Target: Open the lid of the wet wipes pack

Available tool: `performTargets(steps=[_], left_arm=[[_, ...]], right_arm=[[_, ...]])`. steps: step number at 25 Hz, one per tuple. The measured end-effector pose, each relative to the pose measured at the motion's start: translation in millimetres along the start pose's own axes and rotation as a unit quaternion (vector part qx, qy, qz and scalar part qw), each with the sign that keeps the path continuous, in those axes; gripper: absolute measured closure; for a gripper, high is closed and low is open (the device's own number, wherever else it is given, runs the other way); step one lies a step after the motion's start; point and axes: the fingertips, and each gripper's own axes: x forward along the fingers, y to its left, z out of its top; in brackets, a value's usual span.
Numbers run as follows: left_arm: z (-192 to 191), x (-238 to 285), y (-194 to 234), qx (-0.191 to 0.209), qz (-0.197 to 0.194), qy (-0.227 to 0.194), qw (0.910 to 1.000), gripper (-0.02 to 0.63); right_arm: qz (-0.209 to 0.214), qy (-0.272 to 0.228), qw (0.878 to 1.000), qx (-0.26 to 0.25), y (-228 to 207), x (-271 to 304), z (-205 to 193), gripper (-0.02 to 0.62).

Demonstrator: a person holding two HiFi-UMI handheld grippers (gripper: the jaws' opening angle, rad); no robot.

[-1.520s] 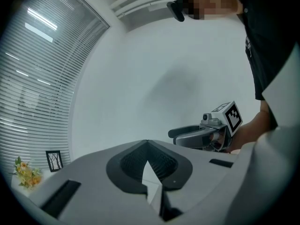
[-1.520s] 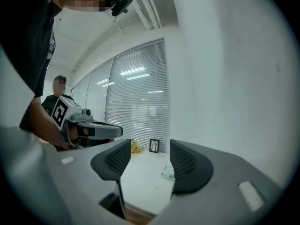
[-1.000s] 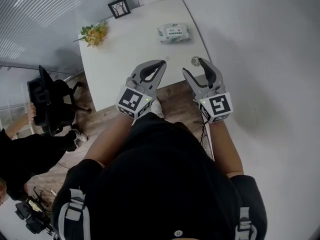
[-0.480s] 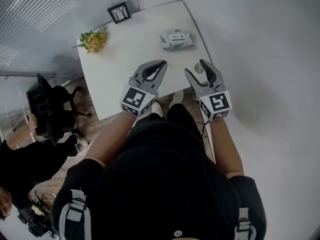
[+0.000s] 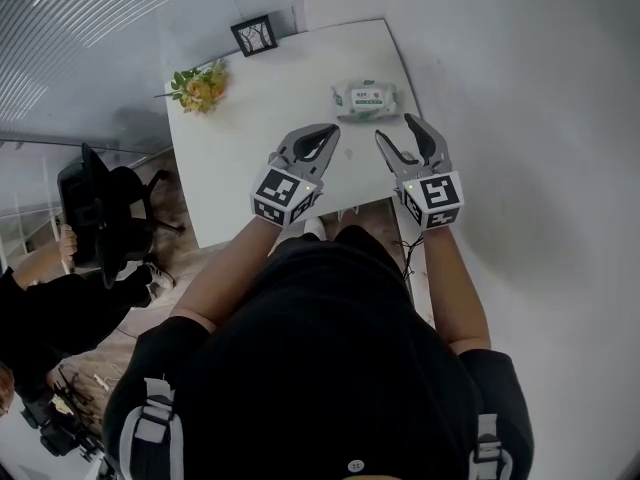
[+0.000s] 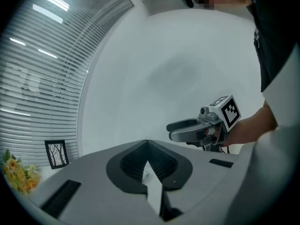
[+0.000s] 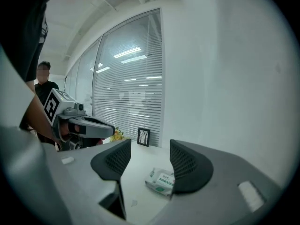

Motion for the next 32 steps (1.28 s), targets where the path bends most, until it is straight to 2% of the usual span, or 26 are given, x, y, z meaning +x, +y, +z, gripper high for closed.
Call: performTargets(steps=[6, 13, 22, 32], left_arm=[[-5, 25, 23, -0.009, 0.023, 0.01, 0.9996, 0.606], [-16, 53, 46, -0.018, 0.037, 0.027, 0.9988, 0.606], [-50, 90, 67, -0.043, 0.046, 0.066, 0.9958, 0.606], [-96, 125, 93, -0.061, 0.064, 0.113, 0.9896, 0.606]], right_arm=[[0.018, 0.009, 1.0, 0.002, -25, 33, -9, 0.327], [0.019, 0.037, 0.999, 0.008, -58, 70, -31, 0.327], [0.023, 0.106, 0.994, 0.011, -90, 114, -91, 0.327], [0.037, 0.181, 0.983, -0.007, -113, 160, -153, 0.325]])
